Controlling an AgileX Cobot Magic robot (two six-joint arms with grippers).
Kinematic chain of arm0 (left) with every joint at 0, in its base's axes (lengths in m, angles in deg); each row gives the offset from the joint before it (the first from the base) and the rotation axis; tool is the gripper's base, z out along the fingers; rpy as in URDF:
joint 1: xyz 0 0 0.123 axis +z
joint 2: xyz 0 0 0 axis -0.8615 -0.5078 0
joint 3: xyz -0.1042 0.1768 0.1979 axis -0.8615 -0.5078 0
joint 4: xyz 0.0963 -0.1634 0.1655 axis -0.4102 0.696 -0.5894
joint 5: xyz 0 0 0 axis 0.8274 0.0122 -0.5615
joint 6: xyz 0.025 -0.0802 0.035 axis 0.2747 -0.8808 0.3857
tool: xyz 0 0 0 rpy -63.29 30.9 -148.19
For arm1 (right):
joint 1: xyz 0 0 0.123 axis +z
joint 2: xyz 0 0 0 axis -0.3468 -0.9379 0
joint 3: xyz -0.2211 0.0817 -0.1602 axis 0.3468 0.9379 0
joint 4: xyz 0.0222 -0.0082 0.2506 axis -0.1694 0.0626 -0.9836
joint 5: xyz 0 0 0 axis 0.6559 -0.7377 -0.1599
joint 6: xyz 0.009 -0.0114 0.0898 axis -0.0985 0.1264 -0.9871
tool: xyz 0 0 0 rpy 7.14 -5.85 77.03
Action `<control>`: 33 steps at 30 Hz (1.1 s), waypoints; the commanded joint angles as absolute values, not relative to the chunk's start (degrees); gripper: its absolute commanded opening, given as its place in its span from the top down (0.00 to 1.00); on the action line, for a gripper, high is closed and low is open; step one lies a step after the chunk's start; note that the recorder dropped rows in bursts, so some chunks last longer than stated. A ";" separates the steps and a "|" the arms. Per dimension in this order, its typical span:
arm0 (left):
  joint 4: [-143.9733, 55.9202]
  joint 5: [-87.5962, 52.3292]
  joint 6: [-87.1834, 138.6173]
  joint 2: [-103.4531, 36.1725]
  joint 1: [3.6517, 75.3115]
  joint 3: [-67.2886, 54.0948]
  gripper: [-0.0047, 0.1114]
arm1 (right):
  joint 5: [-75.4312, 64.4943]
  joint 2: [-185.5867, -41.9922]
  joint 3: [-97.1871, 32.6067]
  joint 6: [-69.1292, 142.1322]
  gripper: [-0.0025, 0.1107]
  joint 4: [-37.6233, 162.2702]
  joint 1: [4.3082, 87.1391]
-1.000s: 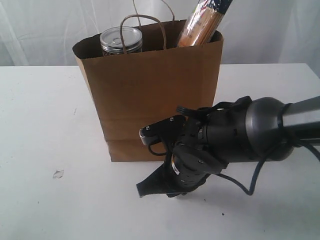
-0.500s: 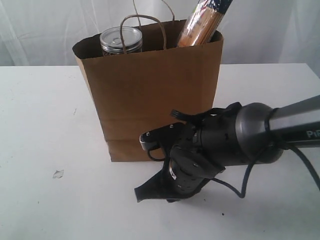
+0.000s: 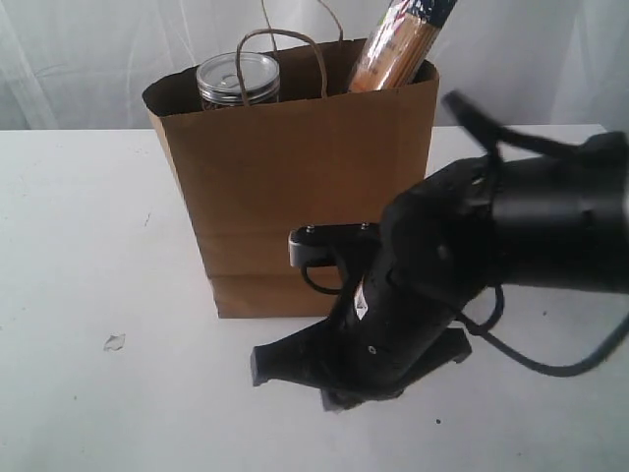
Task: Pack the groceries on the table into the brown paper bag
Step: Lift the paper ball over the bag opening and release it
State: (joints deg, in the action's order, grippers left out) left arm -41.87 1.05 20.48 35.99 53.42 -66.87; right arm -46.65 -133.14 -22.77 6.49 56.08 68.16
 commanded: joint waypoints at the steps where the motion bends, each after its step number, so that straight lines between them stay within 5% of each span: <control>1: -41.48 1.47 20.49 36.17 53.55 -67.29 0.96 | -53.36 -125.75 -22.74 21.63 0.91 35.29 67.87; 8: -41.48 1.47 20.49 36.17 53.55 -67.29 0.96 | -55.38 -119.60 -28.50 23.61 0.91 30.80 67.87; 22: -41.48 1.47 20.49 36.17 53.55 -67.29 0.96 | -46.17 -128.35 -61.20 33.29 0.91 37.56 67.25; 33: -41.48 1.47 20.49 36.17 53.55 -67.29 0.96 | -46.05 -139.16 -68.69 27.80 0.91 47.65 54.00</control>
